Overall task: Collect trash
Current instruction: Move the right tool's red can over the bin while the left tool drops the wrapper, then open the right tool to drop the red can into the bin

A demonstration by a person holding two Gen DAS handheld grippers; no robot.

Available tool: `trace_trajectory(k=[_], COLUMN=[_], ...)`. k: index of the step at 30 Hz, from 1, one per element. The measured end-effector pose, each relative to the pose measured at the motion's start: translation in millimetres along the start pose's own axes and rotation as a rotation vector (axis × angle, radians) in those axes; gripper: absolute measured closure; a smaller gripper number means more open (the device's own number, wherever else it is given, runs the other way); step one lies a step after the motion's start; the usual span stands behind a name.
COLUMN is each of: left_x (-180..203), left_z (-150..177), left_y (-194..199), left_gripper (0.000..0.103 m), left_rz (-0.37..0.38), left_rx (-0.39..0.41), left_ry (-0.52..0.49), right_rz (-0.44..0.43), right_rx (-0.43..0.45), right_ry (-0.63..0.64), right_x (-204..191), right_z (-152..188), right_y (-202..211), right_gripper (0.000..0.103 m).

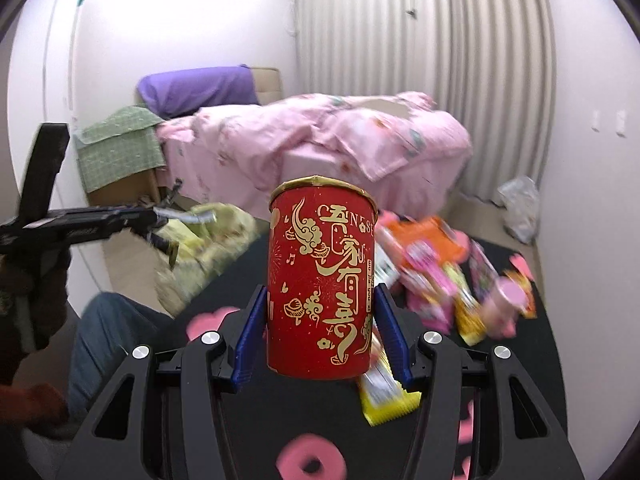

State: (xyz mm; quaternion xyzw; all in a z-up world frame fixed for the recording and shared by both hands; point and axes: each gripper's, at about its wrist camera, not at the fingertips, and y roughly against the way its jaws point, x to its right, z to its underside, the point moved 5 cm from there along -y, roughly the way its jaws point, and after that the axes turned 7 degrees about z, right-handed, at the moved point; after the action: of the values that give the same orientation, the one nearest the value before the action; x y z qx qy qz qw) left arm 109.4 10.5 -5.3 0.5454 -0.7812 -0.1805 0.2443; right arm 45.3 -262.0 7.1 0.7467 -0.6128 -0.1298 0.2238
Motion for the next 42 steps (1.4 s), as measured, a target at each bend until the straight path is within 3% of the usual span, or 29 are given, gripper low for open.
trace_trajectory(k=[3, 11, 19, 31, 33, 35, 37, 42], left_x=[-55.7, -129.3, -153.5, -168.5, -171.8, -175.0, -178.0, -185.9], left_z=[-16.8, -6.9, -0.8, 8.5, 8.7, 7.7, 4.2, -5.5], left_y=[-5.0, -44.1, -66.6, -90.6, -91.6, -90.9, -87.1, -74.9], left_gripper=[0.081, 0.081, 0.081, 0.081, 0.072, 0.05, 0.047, 0.042], left_rz=[-0.089, -0.103, -0.087, -0.088, -0.063, -0.014, 0.006, -0.048], left_rx=[0.013, -0.031, -0.066, -0.11, -0.102, -0.089, -0.065, -0.026], left_ry=[0.049, 0.188, 0.2, 0.2, 0.226, 0.26, 0.285, 0.335], right_rz=[-0.062, -0.235, -0.315, -0.316, -0.327, -0.361, -0.353, -0.343], right_rx=[0.012, -0.039, -0.148, -0.218, -0.241, -0.279, -0.299, -0.272], right_ry=[0.043, 0.08, 0.087, 0.09, 0.089, 0.073, 0.079, 0.113], right_x=[-26.5, -99.9, -154.8, -184.6, -184.4, -184.6, -185.2, -187.4], right_z=[-25.8, -80.1, -83.3, -75.4, -71.8, -67.7, -64.0, -64.9], right_y=[-23.3, -125.4, -217.9, -269.3, -276.6, -282.1, -285.2, -276.5], right_gripper=[0.053, 0.052, 0.052, 0.052, 0.051, 0.05, 0.049, 0.049])
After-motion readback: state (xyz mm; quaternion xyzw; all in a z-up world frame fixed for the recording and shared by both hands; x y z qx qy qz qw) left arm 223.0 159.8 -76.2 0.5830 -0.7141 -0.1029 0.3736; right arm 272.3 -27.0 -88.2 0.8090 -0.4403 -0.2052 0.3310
